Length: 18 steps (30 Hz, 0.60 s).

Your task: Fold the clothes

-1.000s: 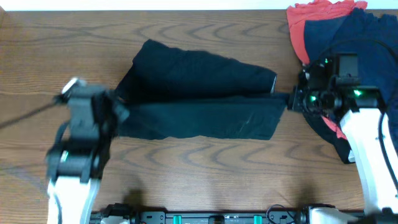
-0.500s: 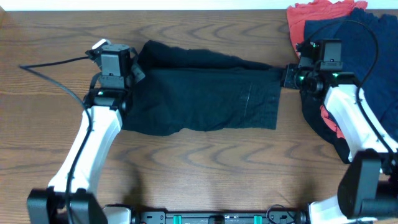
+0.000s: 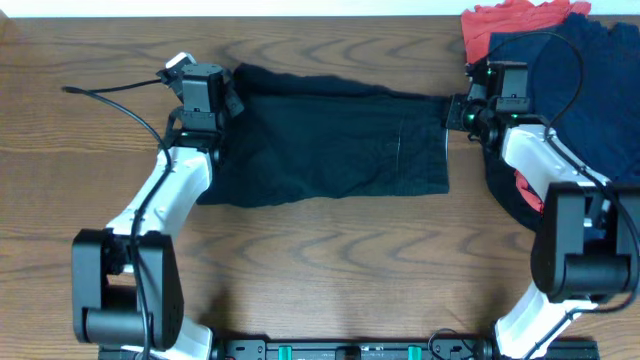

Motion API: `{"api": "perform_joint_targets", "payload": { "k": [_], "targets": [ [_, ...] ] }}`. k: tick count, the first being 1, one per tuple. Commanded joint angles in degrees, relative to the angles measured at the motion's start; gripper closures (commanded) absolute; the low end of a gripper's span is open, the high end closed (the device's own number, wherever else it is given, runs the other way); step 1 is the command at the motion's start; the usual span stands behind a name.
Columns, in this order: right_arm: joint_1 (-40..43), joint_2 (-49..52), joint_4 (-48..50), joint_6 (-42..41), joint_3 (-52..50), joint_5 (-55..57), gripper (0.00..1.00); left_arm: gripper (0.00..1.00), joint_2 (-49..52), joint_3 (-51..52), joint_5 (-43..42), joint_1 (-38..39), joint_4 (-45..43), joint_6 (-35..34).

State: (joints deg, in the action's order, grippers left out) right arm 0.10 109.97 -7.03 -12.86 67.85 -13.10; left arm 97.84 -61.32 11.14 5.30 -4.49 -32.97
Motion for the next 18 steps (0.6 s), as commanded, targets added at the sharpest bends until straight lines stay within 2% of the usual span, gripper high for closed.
{"api": "perform_joint_targets", "payload": {
  "k": [1, 3, 4, 5, 6, 7, 8, 9, 14, 18],
  "targets": [
    [2.1, 2.5, 2.8, -0.6, 1.0, 8.6, 0.99, 0.94, 1.6, -0.1, 7.4, -1.6, -2.1, 0.8],
    [2.1, 3.3, 4.7, -1.4, 1.0, 8.6, 0.99, 0.93, 2.2, -0.1, 7.4, -1.6, -2.9, 0.8],
    [2.1, 3.5, 6.0, -1.5, 1.0, 8.6, 0.98, 0.76, 2.4, -0.1, 7.4, -1.6, -3.1, 0.8],
    [2.1, 3.5, 7.2, -1.6, 1.0, 8.6, 0.72, 0.53, 2.5, -0.1, 7.4, -1.6, -3.3, 0.8],
    [2.1, 3.5, 8.2, -1.5, 1.0, 8.6, 0.42, 0.2, 2.5, -0.1, 7.4, -1.6, -3.4, 0.8],
    [2.1, 3.5, 9.5, -1.5, 1.0, 8.6, 0.14, 0.02, 2.5, -0.1, 7.4, -1.6, -3.4, 0.8],
    [2.1, 3.5, 10.6, -1.5, 1.0, 8.6, 0.05, 0.02, 2.5, -0.1, 7.4, -1.6, -3.4, 0.8],
    [2.1, 3.5, 11.8, -1.6, 1.0, 8.2, 0.01, 0.02, 2.5, -0.1, 7.4, -1.6, -3.3, 0.8],
    [2.1, 2.6, 12.9, -1.4, 1.8, 5.3, 0.01, 0.02, 2.4, -0.1, 6.8, -1.6, -1.6, 1.3],
    [2.1, 0.0, 7.8, -0.4, 3.2, 2.9, 0.01, 0.02, 2.3, -0.1, 1.2, -1.6, 0.2, 5.9]
  ]
}}
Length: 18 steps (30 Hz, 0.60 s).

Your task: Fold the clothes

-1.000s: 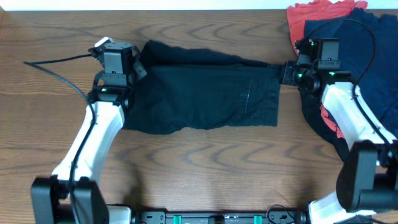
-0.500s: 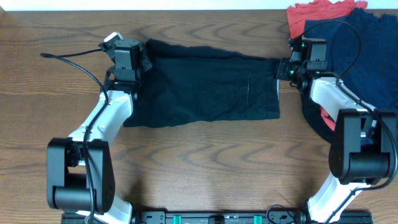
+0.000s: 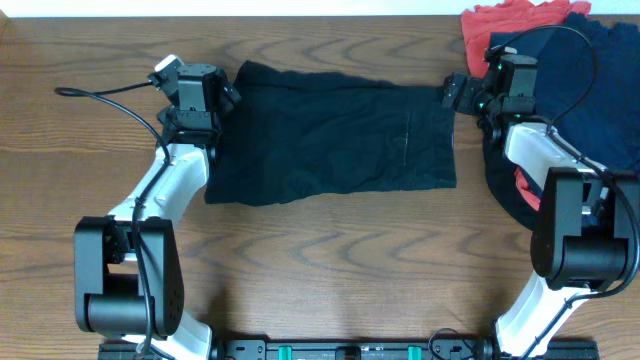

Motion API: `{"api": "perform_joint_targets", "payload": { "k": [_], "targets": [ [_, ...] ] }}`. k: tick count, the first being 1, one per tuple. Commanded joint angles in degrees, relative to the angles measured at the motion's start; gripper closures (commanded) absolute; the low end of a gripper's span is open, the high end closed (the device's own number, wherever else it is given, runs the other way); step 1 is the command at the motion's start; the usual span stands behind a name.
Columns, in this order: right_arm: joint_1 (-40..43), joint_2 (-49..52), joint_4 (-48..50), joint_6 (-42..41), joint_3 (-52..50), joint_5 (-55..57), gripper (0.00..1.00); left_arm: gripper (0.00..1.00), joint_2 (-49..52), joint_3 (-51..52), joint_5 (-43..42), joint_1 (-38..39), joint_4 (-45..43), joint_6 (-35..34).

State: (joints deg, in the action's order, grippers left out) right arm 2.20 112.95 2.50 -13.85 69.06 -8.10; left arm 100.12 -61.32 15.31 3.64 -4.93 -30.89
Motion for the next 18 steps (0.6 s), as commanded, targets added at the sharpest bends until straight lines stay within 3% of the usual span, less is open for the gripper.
{"api": "perform_joint_targets", "payload": {
  "k": [1, 7, 13, 18],
  "targets": [
    [0.0, -3.5, -3.4, 1.6, 2.5, -3.3, 0.01, 0.02, 0.0, -0.2, -4.4, 0.1, 1.2, 4.5],
    [0.0, -6.7, -16.9, 10.2, 5.4, -10.2, 0.01, 0.02, -0.7, -0.3, -17.6, 0.1, 4.1, 13.3],
    [0.0, -7.2, -31.1, 15.3, 5.9, -11.3, 0.01, 0.02, -0.9, -2.1, -24.7, -1.0, 15.3, 15.7],
    [0.0, -7.2, -34.9, 20.2, 5.7, -8.9, 0.01, 0.02, -0.9, -2.1, -29.7, -4.1, 21.8, 18.0]
  ]
}}
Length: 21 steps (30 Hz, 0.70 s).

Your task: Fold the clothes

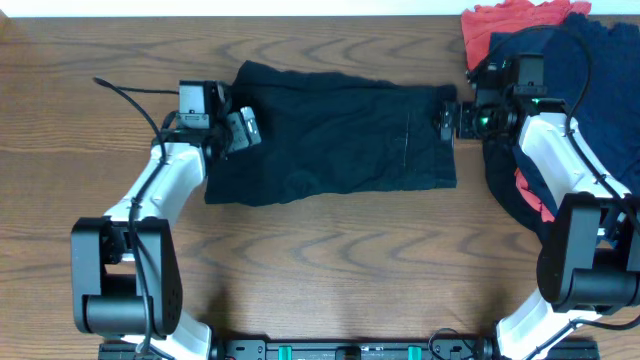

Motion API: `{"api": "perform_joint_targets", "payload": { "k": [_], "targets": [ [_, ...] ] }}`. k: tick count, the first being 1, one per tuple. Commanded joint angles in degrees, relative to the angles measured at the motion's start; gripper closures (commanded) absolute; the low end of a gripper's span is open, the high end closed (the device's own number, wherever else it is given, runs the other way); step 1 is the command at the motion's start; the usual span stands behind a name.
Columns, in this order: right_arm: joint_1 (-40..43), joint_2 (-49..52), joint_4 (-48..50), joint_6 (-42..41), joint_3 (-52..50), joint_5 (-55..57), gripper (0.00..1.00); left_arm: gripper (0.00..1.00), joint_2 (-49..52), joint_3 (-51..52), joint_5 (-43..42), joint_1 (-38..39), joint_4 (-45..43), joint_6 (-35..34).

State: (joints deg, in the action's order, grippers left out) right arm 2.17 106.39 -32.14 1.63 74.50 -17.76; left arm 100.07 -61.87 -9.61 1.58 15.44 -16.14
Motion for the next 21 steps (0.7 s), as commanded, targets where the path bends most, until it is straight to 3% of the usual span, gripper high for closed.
{"api": "perform_joint_targets", "payload": {
  "k": [1, 8, 10, 13, 16, 18, 20, 21],
  "targets": [
    [0.0, -0.6, -0.6, 4.7, 0.3, 1.3, 0.01, 0.02, -0.9, -1.6, -4.8, -2.8, 2.2, 3.6],
    [0.0, -0.6, -2.6, 4.7, 0.0, 1.4, 0.02, 0.02, -0.8, -1.6, -8.7, -5.3, 2.2, 10.9],
    [0.0, -0.6, -4.5, 4.7, -0.3, 1.5, 0.09, 0.01, -0.8, -1.6, -9.3, -5.3, 1.9, 12.9],
    [0.0, -0.6, -6.1, 4.1, -1.9, 1.5, 0.24, 0.08, -0.8, -1.5, -9.3, -5.3, 1.5, 14.3],
    [0.1, -0.6, -4.4, 3.1, -4.2, 1.3, 0.26, 0.3, -0.7, -1.5, -9.8, -5.3, -0.2, 16.7],
    [0.1, -0.6, -2.2, 1.9, -5.6, 0.7, 0.26, 0.59, -0.3, -1.5, -11.5, -5.3, -1.5, 18.2],
    [0.1, -0.6, -0.6, 1.6, -6.2, -0.6, 0.26, 0.73, 0.4, -1.5, -12.0, -5.3, -2.4, 18.8],
    [0.1, -0.6, -0.3, 1.6, -6.2, -1.1, 0.26, 0.75, 0.8, -1.5, -12.0, -5.3, -2.7, 18.9]
  ]
}}
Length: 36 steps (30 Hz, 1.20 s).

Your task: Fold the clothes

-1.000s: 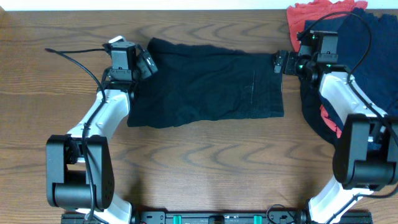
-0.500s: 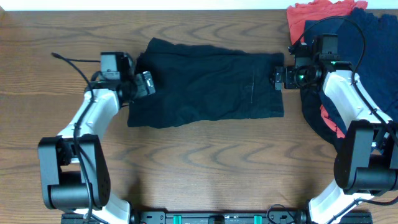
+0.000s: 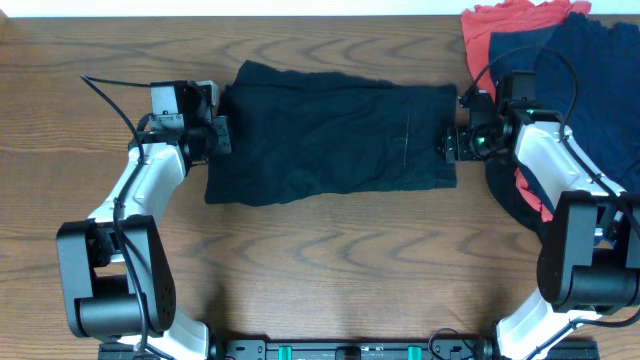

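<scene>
A black garment [image 3: 330, 135] lies spread flat across the middle of the table, its long side running left to right. My left gripper [image 3: 217, 135] sits at the middle of its left edge, fingers pointing right, open, with no cloth lifted. At the garment's right edge, about halfway down, my right gripper [image 3: 449, 144] points left and looks open, just touching the hem. Only the overhead view is given, so the fingertips show small.
A pile of clothes fills the back right corner, with a red piece [image 3: 505, 20] and a navy piece [image 3: 590, 70] under and behind my right arm. A black cable [image 3: 110, 92] loops off the left arm.
My left gripper has moved left, from over the garment's upper left part to its left edge. My right gripper has moved down along the right edge. The garment has not moved.
Both grippers first stood at the garment's top corners, which looked rumpled. Then the garment sat a little farther right and flatter, grippers still at the corners. After that they were off the corners, lower down. Now they flank the middle of each side edge.
</scene>
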Motion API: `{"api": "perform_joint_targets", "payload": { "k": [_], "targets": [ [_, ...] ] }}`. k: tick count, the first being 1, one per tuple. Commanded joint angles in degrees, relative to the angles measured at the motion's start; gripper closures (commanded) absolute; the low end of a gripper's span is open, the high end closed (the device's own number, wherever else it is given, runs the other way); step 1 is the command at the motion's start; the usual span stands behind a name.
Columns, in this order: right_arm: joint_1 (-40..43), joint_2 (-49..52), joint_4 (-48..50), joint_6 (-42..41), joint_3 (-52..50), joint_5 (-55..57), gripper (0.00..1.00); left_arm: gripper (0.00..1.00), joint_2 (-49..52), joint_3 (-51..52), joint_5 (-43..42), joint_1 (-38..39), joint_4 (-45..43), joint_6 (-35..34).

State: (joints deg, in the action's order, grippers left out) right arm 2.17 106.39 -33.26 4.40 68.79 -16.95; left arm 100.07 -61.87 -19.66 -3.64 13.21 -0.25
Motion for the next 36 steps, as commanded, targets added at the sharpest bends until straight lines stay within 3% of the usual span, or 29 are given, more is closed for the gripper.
{"api": "perform_joint_targets", "payload": {
  "k": [1, 6, 14, 26, 36],
  "targets": [
    [0.1, -0.6, 1.1, -1.2, -0.5, -2.1, 0.26, 0.81, 1.3, -1.5, -2.0, -0.1, -0.7, 3.1],
    [0.1, -0.6, 1.7, -1.8, -0.5, -1.9, 0.26, 0.94, 4.8, -1.5, -2.0, -0.1, -3.2, 3.0],
    [0.0, -0.6, 2.2, -1.8, -0.6, -1.9, 0.25, 0.94, 10.6, -1.5, -2.0, -0.1, -7.3, 3.0],
    [0.0, 3.0, 6.4, -6.1, -2.1, -0.2, 0.25, 0.94, 11.5, -1.5, 1.5, -0.1, -7.6, 2.8],
    [-0.9, 8.0, 9.0, -7.7, -2.1, -0.3, 0.32, 0.94, 11.5, -1.5, 1.5, -0.1, -6.2, 2.8]
  ]
}}
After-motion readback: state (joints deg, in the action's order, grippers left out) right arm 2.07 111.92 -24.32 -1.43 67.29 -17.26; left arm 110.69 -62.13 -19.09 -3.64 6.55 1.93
